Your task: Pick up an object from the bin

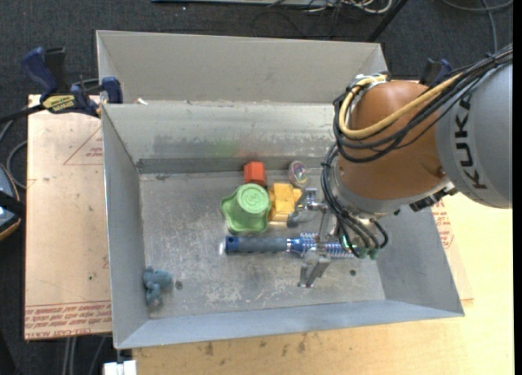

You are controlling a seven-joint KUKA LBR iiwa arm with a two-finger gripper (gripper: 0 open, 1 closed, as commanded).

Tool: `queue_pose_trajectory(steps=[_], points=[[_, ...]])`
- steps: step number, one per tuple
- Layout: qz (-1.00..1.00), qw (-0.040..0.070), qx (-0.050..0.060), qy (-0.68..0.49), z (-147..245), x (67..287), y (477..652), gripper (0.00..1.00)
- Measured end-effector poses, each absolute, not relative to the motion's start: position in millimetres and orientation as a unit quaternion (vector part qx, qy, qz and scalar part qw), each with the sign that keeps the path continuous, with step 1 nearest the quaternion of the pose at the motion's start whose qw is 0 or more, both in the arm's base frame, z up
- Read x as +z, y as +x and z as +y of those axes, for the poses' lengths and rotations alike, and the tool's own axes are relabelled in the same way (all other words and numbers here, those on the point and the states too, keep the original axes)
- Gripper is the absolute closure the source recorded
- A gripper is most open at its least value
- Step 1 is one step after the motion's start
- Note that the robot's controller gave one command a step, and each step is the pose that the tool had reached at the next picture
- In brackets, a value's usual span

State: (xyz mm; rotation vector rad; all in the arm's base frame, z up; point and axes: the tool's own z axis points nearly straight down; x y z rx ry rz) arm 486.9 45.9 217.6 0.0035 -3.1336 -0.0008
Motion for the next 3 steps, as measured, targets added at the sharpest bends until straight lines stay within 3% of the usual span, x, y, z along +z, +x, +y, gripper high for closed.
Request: queue_pose_trajectory(steps=[1, 2, 3], points=[[-0.999, 0.003, 0.000, -0.049, 28, 117, 513.0, 0.00], [-1.000, -0.001, -0.002, -0.005, 21, 73, 538.2, 0.00], [-1.000, -0.005, -0.002, -0.005, 21, 76, 540.4, 1.00]])
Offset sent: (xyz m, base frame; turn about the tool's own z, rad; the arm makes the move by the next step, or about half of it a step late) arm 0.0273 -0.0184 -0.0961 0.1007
